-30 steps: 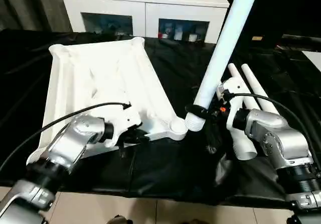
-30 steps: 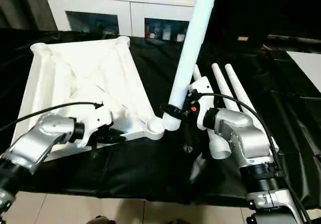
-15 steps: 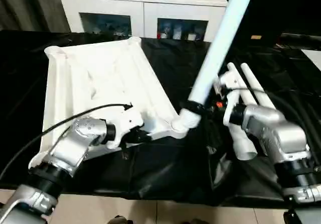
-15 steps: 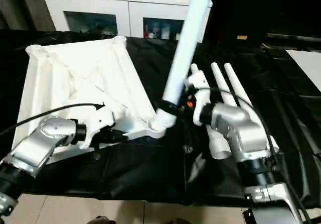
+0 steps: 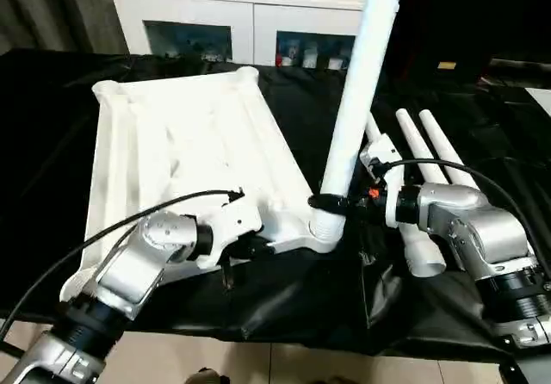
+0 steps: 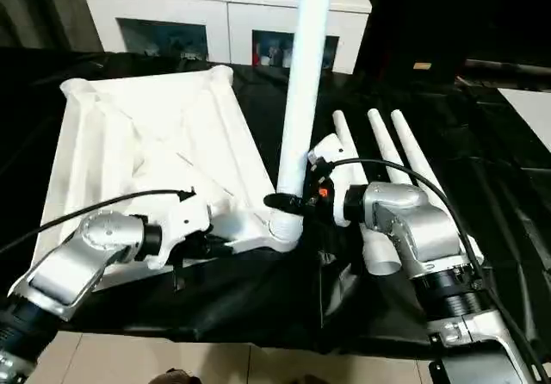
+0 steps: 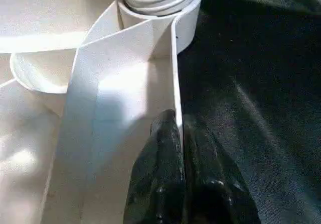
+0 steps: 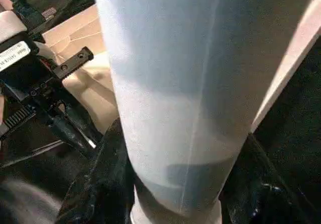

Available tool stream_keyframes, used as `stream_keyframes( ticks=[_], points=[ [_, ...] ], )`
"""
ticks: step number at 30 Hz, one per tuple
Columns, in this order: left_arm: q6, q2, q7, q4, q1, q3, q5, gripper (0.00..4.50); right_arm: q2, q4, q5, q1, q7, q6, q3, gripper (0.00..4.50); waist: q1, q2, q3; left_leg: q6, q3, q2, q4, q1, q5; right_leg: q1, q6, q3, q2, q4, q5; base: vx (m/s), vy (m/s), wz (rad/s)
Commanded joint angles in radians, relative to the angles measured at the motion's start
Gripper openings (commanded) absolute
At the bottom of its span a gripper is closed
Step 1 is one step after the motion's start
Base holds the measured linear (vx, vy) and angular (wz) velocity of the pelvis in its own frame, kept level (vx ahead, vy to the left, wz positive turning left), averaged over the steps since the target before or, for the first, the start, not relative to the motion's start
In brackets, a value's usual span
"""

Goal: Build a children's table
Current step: Insert table leg to table base, then rotate leg to tighten

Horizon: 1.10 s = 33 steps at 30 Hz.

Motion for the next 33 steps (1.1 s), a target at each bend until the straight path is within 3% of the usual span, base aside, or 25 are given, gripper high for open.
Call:
stream_keyframes(
  ticks=[1, 2, 8, 15, 16, 17, 20, 21, 23, 24, 27, 28, 29, 31, 33],
  points=[
    [0.001, -0.014, -0.002, -0.032, 0.011, -0.003, -0.014, 0.0, -0.01, 0.047, -0.025, -0.002, -0.003, -0.001, 0.004, 1.86, 0.0, -0.009, -0.069, -0.023, -0.025, 0.047, -0.088, 0.022, -0.291, 0.035, -0.194, 0.038, -0.05, -0.083, -0.349, 0.0, 0.0, 0.0],
    [0.003, -0.017, -0.001, -0.032, 0.01, 0.0, -0.015, 0.0, 0.004, 0.066, -0.014, 0.0, -0.006, -0.001, -0.007, 1.86, -0.001, -0.002, -0.069, -0.025, -0.026, 0.046, -0.089, 0.022, -0.292, 0.034, -0.198, 0.038, -0.049, -0.083, -0.339, 0.0, 0.0, 0.0],
    [0.006, -0.023, 0.003, -0.03, 0.005, 0.008, -0.015, 0.0, 0.044, 0.123, 0.009, 0.018, -0.03, -0.028, -0.054, 1.86, -0.002, -0.004, -0.07, -0.024, -0.027, 0.046, -0.089, 0.022, -0.303, 0.036, -0.205, 0.037, -0.049, -0.084, -0.337, 0.0, 0.0, 0.0],
    [0.011, -0.032, 0.017, -0.02, -0.005, 0.03, -0.024, 0.0, 0.077, 0.141, 0.025, 0.109, -0.097, -0.1, -0.118, 1.86, -0.003, -0.004, -0.07, -0.031, -0.028, 0.047, -0.092, 0.024, -0.33, 0.032, -0.191, 0.037, -0.05, -0.089, -0.368, 0.0, 0.0, 0.0],
    [0.011, -0.034, 0.022, -0.016, -0.006, 0.033, -0.023, 0.0, 0.088, 0.129, 0.021, 0.138, -0.113, -0.122, -0.131, 1.86, -0.003, -0.004, -0.07, -0.031, -0.029, 0.047, -0.092, 0.024, -0.332, 0.033, -0.19, 0.036, -0.049, -0.088, -0.369, 0.0, 0.0, 0.0],
    [0.013, -0.036, 0.024, -0.017, -0.007, 0.035, -0.025, 0.0, 0.096, 0.11, 0.024, 0.16, -0.12, -0.133, -0.14, 1.86, -0.001, 0.004, -0.069, -0.033, -0.029, 0.047, -0.093, 0.027, -0.336, 0.031, -0.19, 0.037, -0.049, -0.089, -0.366, 0.0, 0.0, 0.0],
    [0.018, -0.043, 0.029, -0.017, -0.009, 0.041, -0.029, 0.0, 0.108, 0.075, 0.013, 0.204, -0.151, -0.173, -0.146, 1.86, -0.002, 0.0, -0.07, -0.035, -0.03, 0.047, -0.096, 0.025, -0.345, 0.034, -0.186, 0.036, -0.048, -0.088, -0.356, 0.0, 0.0, 0.0],
    [0.018, -0.042, 0.028, -0.017, -0.009, 0.04, -0.029, 0.0, 0.112, 0.063, 0.016, 0.212, -0.155, -0.171, -0.148, 1.86, -0.002, 0.009, -0.069, -0.038, -0.03, 0.047, -0.098, 0.028, -0.355, 0.031, -0.189, 0.036, -0.046, -0.091, -0.351, 0.0, 0.0, 0.0],
    [0.015, -0.043, 0.03, -0.008, -0.015, 0.042, -0.026, 0.0, 0.122, 0.012, 0.021, 0.245, -0.17, -0.172, -0.149, 1.86, -0.001, 0.008, -0.07, -0.038, -0.03, 0.048, -0.099, 0.031, -0.364, 0.031, -0.188, 0.035, -0.046, -0.093, -0.347, 0.0, 0.0, 0.0],
    [0.013, -0.044, 0.033, -0.005, -0.016, 0.045, -0.026, 0.0, 0.126, -0.004, 0.018, 0.256, -0.181, -0.179, -0.152, 1.86, 0.0, 0.017, -0.07, -0.04, -0.032, 0.047, -0.101, 0.03, -0.366, 0.032, -0.189, 0.036, -0.047, -0.091, -0.341, 0.0, 0.0, 0.0],
    [0.014, -0.046, 0.034, -0.003, -0.018, 0.05, -0.029, 0.0, 0.137, -0.035, 0.031, 0.275, -0.196, -0.177, -0.167, 1.86, -0.004, 0.009, -0.071, -0.035, -0.032, 0.046, -0.102, 0.027, -0.371, 0.035, -0.187, 0.035, -0.047, -0.093, -0.34, 0.0, 0.0, 0.0],
    [0.013, -0.045, 0.033, -0.002, -0.019, 0.049, -0.028, 0.0, 0.136, -0.044, 0.034, 0.282, -0.197, -0.173, -0.169, 1.86, -0.004, 0.01, -0.071, -0.033, -0.032, 0.046, -0.102, 0.027, -0.372, 0.035, -0.187, 0.036, -0.048, -0.093, -0.346, 0.0, 0.0, 0.0],
    [0.011, -0.044, 0.033, -0.002, -0.018, 0.05, -0.028, 0.0, 0.135, -0.051, 0.036, 0.29, -0.198, -0.173, -0.169, 1.86, -0.004, 0.019, -0.071, -0.035, -0.032, 0.046, -0.101, 0.03, -0.378, 0.032, -0.185, 0.036, -0.048, -0.098, -0.353, 0.0, 0.0, 0.0],
    [0.011, -0.045, 0.034, 0.0, -0.018, 0.053, -0.028, 0.0, 0.138, -0.059, 0.038, 0.3, -0.204, -0.175, -0.172, 1.86, -0.005, 0.016, -0.07, -0.035, -0.032, 0.046, -0.102, 0.028, -0.38, 0.033, -0.185, 0.036, -0.047, -0.097, -0.354, 0.0, 0.0, 0.0],
    [0.011, -0.04, 0.027, 0.003, -0.019, 0.052, -0.024, 0.0, 0.135, -0.069, 0.042, 0.326, -0.227, -0.173, -0.183, 1.86, -0.001, 0.02, -0.071, -0.035, -0.032, 0.046, -0.103, 0.029, -0.378, 0.034, -0.183, 0.036, -0.048, -0.098, -0.351, 0.0, 0.0, 0.0]
  ],
)
